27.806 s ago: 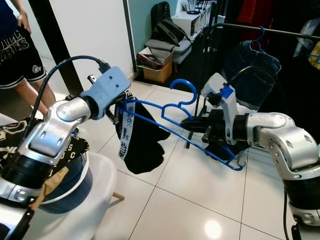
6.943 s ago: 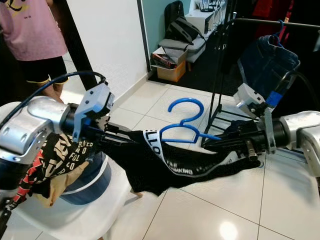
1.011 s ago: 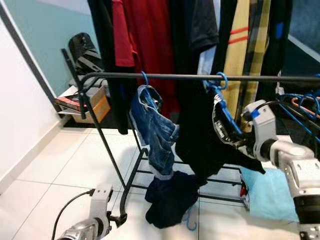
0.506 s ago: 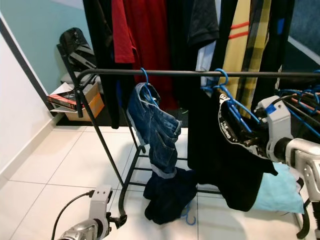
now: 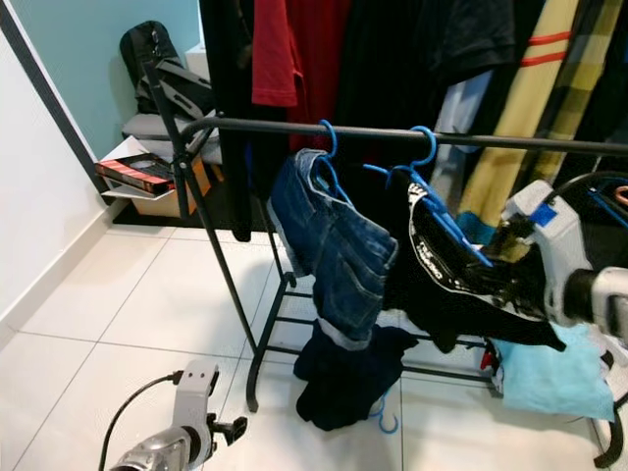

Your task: Hang hanger

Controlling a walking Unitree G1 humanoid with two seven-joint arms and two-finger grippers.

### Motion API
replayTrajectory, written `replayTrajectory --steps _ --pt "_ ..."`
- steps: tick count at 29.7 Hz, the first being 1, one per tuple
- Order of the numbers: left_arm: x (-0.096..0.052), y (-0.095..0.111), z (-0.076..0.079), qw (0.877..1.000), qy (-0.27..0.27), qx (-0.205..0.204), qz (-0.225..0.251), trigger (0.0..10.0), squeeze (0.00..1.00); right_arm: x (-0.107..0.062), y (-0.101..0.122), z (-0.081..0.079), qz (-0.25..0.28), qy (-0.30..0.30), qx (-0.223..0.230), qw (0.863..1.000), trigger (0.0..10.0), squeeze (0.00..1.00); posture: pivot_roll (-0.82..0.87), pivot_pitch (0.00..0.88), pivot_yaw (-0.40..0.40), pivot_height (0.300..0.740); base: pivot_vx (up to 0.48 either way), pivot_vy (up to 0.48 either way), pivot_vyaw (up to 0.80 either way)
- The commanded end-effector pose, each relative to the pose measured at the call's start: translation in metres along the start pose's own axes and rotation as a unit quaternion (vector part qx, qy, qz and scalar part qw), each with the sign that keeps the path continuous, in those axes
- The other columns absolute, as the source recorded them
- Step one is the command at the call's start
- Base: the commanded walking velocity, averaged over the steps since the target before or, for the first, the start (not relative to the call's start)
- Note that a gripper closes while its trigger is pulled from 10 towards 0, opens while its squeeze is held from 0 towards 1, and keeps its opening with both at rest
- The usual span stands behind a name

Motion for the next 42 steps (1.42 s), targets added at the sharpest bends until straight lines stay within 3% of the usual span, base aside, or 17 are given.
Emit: replayTrajectory --steps 1,5,7,9,10,12,13,14,16,17,18,19,23,27,32,36,42 --pt "-0.001 -0.005 -0.002 1.0 -0.002 0.003 -0.01 10.0 0.0 -0.006 -0.001 0.005 -0.017 -0.025 -0.019 0.999 10.0 0.0 -0.21 0.0 0.071 0.74 0.0 0.0 0.0" --pt "-0.001 -0.005 -0.001 1.0 -0.008 0.002 -0.011 10.0 0.0 -0.011 -0.034 0.017 -0.124 -0.081 -0.022 0.989 10.0 0.0 -0.21 0.0 0.072 0.74 0.0 0.0 0.0" --pt "-0.001 -0.005 0.0 1.0 -0.009 0.002 -0.011 10.0 0.0 -0.013 -0.039 0.018 -0.141 -0.088 -0.023 0.986 10.0 0.0 -0.2 0.0 0.071 0.74 0.0 0.0 0.0" --pt "-0.001 -0.005 0.0 1.0 -0.01 0.002 -0.01 10.0 0.0 -0.012 -0.03 0.019 -0.106 -0.094 -0.015 0.99 10.0 0.0 -0.2 0.0 0.071 0.74 0.0 0.0 0.0" --pt "-0.001 -0.004 0.0 1.0 -0.011 0.003 -0.01 10.0 0.0 -0.011 -0.008 0.019 -0.03 -0.087 -0.01 0.996 10.0 0.0 -0.2 0.0 0.074 0.74 0.0 0.0 0.0" --pt "-0.001 -0.004 0.0 1.0 -0.01 0.003 -0.01 10.0 0.0 -0.021 0.034 0.025 0.127 -0.085 0.023 0.988 10.0 0.0 -0.2 0.0 0.074 0.74 0.0 0.0 0.0" --pt "-0.001 -0.004 0.0 1.0 -0.01 0.003 -0.01 10.0 0.0 -0.021 0.034 0.025 0.127 -0.085 0.023 0.988 10.0 0.0 -0.2 0.0 0.074 0.74 0.0 0.0 0.0" --pt "-0.001 -0.004 0.0 1.0 -0.01 0.002 -0.009 10.0 0.0 -0.026 0.042 0.025 0.164 -0.074 0.024 0.983 10.0 0.0 -0.2 0.0 0.074 0.74 0.0 0.0 0.0" --pt "-0.001 -0.004 0.0 1.0 -0.01 0.002 -0.009 10.0 0.0 -0.028 0.04 0.026 0.163 -0.068 0.045 0.983 10.0 0.0 -0.21 0.0 0.074 0.74 0.0 0.0 0.0" --pt "-0.001 -0.004 -0.001 1.0 -0.009 0.002 -0.009 10.0 0.0 -0.023 0.001 0.023 0.032 -0.063 0.029 0.997 10.0 0.0 -0.21 0.0 0.076 0.74 0.0 0.0 0.0" --pt "-0.001 -0.004 -0.001 1.0 -0.009 0.002 -0.009 10.0 0.0 -0.023 0.001 0.023 0.032 -0.063 0.029 0.997 10.0 0.0 -0.21 0.0 0.076 0.74 0.0 0.0 0.0" --pt "-0.001 -0.004 -0.001 1.0 -0.009 0.002 -0.009 10.0 0.0 -0.022 -0.013 0.02 -0.011 -0.058 0.021 0.998 10.0 0.0 -0.2 0.0 0.073 0.74 0.0 0.0 0.0" --pt "-0.001 -0.004 -0.001 1.0 -0.009 0.001 -0.01 10.0 0.0 -0.024 -0.015 0.006 -0.009 -0.007 0.056 0.998 10.0 0.0 -0.21 0.0 0.081 0.74 0.0 0.0 0.0" --pt "-0.001 -0.004 -0.001 1.0 -0.012 0.003 -0.013 10.0 0.0 -0.032 -0.059 0.002 -0.159 -0.016 0.023 0.987 10.0 0.0 -0.21 0.0 0.084 0.74 0.0 0.0 0.0" --pt "-0.001 -0.005 -0.002 1.0 -0.011 0.002 -0.013 10.0 0.0 -0.032 -0.052 0.001 -0.111 -0.007 0.048 0.993 10.0 0.0 -0.21 0.0 0.085 0.74 0.0 0.0 0.0" --pt "-0.001 -0.005 -0.001 1.0 -0.013 0.004 -0.013 10.0 0.0 -0.033 -0.014 -0.009 0.01 0.039 0.024 0.999 10.0 0.0 -0.21 0.0 0.089 0.74 0.0 0.0 0.0" --pt "-0.002 -0.005 -0.002 1.0 -0.011 0.005 -0.013 10.0 0.0 -0.028 -0.011 -0.014 0.029 0.05 0.018 0.998 10.0 0.0 -0.22 0.0 0.09 0.74 0.0 0.0 0.0"
Point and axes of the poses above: a point about 5 cm out from each wrist's last joint towards the gripper, its own x axis pointing out of the wrist towards the gripper, its own y axis along the axis of the wrist's last joint, z = x × y, the point moved 2 cm from there along x, pointing out of the wrist towards the gripper, and after that the axes turned 10 degrees about x, right-handed, at the moved point
